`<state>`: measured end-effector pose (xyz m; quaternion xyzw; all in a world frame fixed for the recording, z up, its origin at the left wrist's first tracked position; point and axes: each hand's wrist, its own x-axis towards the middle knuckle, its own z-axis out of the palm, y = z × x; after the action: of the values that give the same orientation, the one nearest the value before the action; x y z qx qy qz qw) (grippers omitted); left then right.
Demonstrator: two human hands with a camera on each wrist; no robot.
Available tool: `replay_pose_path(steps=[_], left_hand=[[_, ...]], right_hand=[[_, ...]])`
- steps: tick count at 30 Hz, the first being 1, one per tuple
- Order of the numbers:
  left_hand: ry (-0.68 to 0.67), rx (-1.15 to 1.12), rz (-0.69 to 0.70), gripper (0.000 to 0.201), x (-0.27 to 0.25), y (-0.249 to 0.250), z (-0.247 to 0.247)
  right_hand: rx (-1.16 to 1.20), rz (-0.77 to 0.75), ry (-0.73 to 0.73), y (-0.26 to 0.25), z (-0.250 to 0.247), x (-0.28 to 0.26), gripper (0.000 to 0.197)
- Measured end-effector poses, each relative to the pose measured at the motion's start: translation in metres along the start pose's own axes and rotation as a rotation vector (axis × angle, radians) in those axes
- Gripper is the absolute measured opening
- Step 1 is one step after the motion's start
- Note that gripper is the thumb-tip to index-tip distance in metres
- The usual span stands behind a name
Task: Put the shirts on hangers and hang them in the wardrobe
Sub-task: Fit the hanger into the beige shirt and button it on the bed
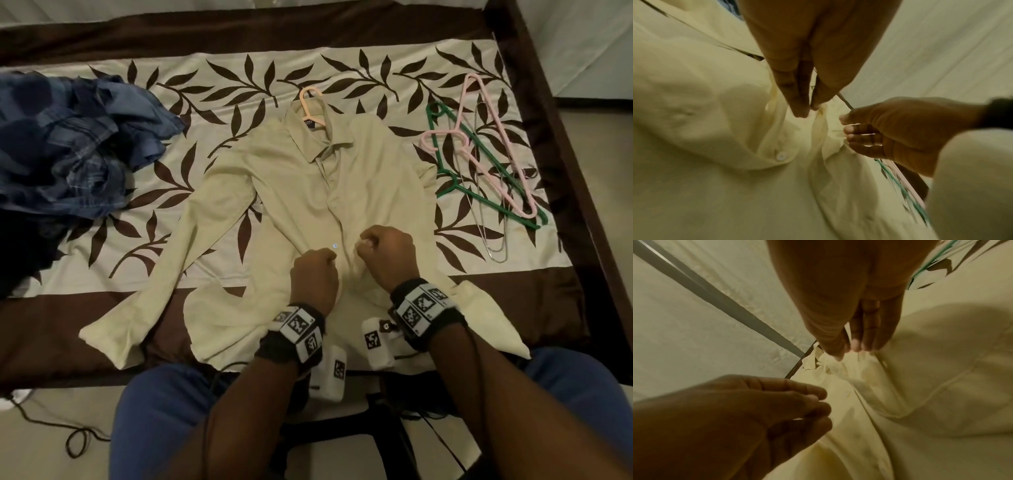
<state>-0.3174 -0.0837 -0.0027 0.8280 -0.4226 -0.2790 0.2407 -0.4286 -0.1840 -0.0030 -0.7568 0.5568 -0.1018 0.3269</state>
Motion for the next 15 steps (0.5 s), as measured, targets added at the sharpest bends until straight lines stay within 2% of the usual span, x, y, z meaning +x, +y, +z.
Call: replay_pose_path(steps=[2,5,7,12,15], left_hand=[[-0.012,-0.096,-0.032,0.032,0.025,0.0,0.001],[-0.066,-0.064,-0.145,0.026,0.053,0.001,0.006],[-0.061,-0.038,-0.171,0.025,0.062,0.0,0.011],[-0.018,-0.039,-0.127,0.018,0.061,-0.006,0.019],[-0.01,-0.035,-0.112,0.018,0.06,-0.008,0.021]], right_hand=[[0.027,-0.02,-0.001,-0.005,0.006,0.011,0.02],[0.032,0.012,-0.08,-0.006,0.019,0.02,0.025],[-0.049,0.02,-0.123,-0.004,0.028,0.022,0.032],[-0.166,0.001,-0.105,0.003,0.036,0.017,0.033],[-0.126,-0.021,-0.089,0.007,0.036,0.014,0.036]])
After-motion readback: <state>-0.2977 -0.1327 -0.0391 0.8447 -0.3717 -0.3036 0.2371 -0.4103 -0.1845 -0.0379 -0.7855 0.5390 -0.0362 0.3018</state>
